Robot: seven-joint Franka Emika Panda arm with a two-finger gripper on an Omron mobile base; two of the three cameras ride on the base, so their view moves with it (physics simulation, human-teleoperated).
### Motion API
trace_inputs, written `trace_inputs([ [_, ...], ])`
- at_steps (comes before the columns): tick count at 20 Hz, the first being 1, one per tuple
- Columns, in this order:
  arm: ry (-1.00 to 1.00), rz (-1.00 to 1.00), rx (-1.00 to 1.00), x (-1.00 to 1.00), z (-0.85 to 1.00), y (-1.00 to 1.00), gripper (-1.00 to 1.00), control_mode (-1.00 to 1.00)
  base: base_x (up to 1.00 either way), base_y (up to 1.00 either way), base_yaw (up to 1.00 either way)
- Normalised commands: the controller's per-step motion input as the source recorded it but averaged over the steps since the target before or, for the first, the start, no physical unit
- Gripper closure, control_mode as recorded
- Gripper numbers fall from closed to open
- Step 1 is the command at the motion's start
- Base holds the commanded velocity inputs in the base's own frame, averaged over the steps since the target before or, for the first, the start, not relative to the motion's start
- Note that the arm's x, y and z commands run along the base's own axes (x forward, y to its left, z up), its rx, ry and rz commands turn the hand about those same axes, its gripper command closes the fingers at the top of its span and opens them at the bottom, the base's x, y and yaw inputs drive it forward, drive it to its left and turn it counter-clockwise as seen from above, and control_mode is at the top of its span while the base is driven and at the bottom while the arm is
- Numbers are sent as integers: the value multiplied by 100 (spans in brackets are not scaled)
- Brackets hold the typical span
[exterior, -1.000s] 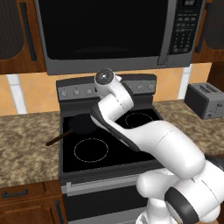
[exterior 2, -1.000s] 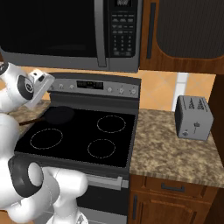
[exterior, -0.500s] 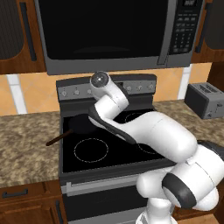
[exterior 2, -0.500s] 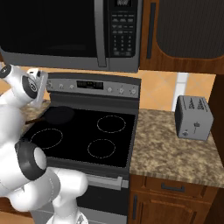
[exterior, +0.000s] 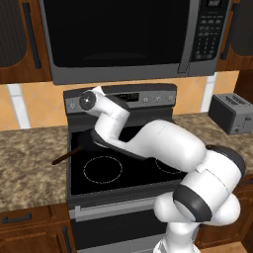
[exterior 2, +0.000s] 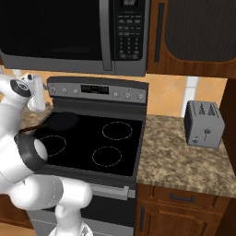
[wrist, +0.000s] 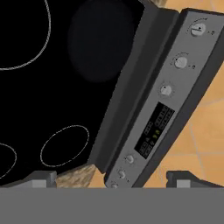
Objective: Turn off the rear left burner of the stove.
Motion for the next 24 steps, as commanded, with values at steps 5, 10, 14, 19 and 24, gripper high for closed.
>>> trace_inputs([
  [5,-4,13,-26,35,-11,13,-100,-100,0,0,0],
  [10,-12,20,-17,34,-24,3,-100,-100,0,0,0],
  [14,-7,23,-11,29,-27,0,-100,-100,0,0,0],
  [19,0,19,-7,38,-14,2,-100,-100,0,0,0],
  [24,-1,15,-11,33,-11,7,-100,-100,0,0,0],
])
